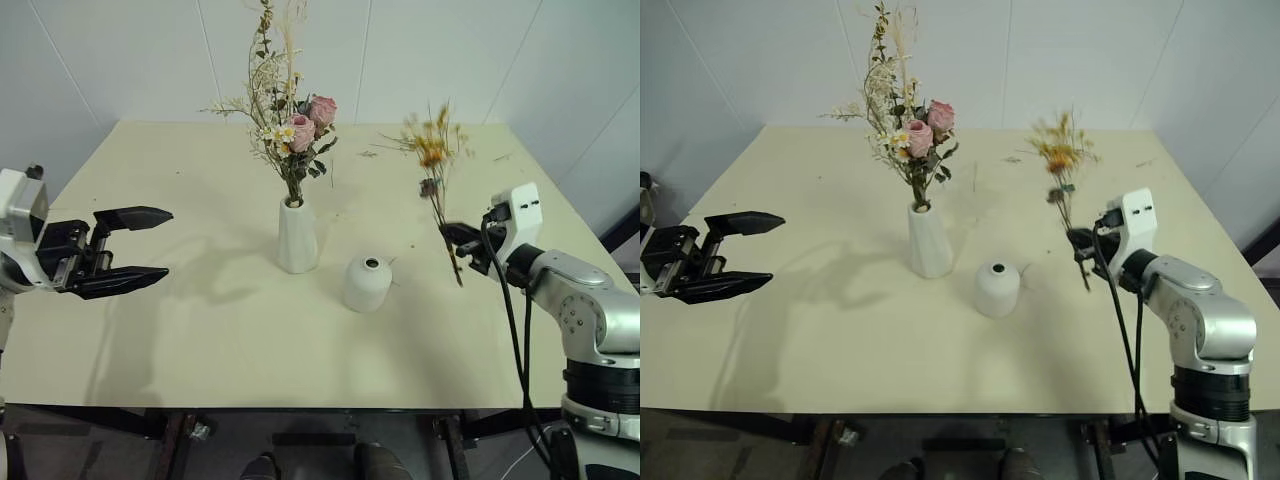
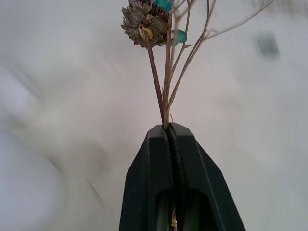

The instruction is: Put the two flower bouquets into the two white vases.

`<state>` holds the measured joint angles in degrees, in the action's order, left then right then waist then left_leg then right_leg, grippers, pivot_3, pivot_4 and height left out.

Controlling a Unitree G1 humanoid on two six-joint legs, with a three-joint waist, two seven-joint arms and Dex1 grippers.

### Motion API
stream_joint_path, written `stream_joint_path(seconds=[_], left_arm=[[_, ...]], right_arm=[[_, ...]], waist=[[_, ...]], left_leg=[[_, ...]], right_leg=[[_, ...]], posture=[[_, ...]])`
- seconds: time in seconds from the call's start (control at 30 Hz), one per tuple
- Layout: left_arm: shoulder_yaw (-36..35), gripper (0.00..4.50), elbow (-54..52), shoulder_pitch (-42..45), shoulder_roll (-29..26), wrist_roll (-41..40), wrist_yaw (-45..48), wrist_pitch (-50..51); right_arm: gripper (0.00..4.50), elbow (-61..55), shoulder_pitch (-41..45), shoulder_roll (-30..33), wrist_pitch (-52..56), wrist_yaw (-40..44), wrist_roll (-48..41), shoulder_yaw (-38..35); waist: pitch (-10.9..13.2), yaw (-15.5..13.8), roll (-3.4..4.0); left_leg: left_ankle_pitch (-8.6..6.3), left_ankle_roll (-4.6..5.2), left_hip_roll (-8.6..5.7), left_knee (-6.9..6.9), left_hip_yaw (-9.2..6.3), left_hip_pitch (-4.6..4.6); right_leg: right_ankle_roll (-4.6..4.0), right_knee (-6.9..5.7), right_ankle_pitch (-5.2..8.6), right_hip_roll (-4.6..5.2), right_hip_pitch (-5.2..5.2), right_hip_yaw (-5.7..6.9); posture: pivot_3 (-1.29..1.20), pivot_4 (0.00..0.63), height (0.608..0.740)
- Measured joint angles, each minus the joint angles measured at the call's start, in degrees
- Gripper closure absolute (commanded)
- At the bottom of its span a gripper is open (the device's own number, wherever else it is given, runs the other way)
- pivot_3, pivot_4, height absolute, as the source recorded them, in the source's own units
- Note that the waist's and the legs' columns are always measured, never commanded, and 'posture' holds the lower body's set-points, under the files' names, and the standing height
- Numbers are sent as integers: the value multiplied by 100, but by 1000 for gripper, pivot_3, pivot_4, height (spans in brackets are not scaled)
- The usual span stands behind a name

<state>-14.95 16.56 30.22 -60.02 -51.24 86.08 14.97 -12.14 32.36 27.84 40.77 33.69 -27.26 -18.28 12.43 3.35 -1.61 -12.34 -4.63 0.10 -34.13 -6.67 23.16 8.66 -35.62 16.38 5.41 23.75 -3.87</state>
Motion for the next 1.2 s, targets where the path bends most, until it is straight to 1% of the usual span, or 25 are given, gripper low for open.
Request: stream_joint_path(seconds=[0.07, 0.13, 0.23, 0.33, 0.53, 0.77, 0.9, 1.2], left_arm=[[47, 0, 14, 47, 40, -1, 0, 1], [70, 0, 37, 70, 40, -1, 0, 1], [170, 0, 47, 133, 69, -1, 0, 1], [220, 0, 97, 199, 89, -2, 0, 1], [322, 0, 204, 308, 101, -16, 0, 1], [412, 0, 216, 321, 102, -45, 0, 1], [418, 0, 214, 321, 102, -61, 0, 1], [415, 0, 201, 279, 101, -108, 0, 1]], right_arm=[[4466, -166, -21, -270, -652, 121, -224, -96], [4466, -251, -51, -376, -912, 254, -447, -125], [4466, -403, -132, -749, -1257, 518, -920, -83], [4466, -414, -138, -788, -1502, 678, -1096, -20], [4466, -263, -202, -824, -1984, 1112, -1110, 382], [4466, 331, -104, -1035, -2439, 1349, -985, 850], [4466, 449, 48, -1198, -2595, 1384, -972, 1049], [4466, 915, 106, -1290, -2861, 1442, -846, 1157]], waist=[[0, -11, 0], [0, -15, -1], [0, -16, 0], [0, -19, 0], [0, -8, 0], [0, -6, 0], [0, -11, 0], [0, -12, 0]], left_leg=[[1, -2, -1, -1, 0, 0], [1, -2, -1, -1, -1, 0], [1, -2, 0, -1, -3, -4], [3, -4, 0, -1, -2, -5], [3, -3, 1, -1, -2, -9], [3, -4, 1, -1, -2, -9], [3, -4, 1, -1, -3, -9], [3, -4, 1, -1, -3, -9]], right_leg=[[1, -1, -1, 1, -2, 0], [1, -1, -1, 1, -3, 0], [0, -6, 0, 0, -3, 1], [0, -7, 0, 1, -3, 0], [-3, -13, 1, -1, -3, 0], [-4, -15, 2, -1, -2, 0], [-5, -15, 2, -1, -2, 1], [-5, -16, 2, -1, -2, 1]], posture=[[0, 150, 740], [0, 150, 740], [0, 150, 740], [0, 150, 740], [0, 150, 740], [0, 150, 740], [0, 150, 740], [0, 150, 740]])
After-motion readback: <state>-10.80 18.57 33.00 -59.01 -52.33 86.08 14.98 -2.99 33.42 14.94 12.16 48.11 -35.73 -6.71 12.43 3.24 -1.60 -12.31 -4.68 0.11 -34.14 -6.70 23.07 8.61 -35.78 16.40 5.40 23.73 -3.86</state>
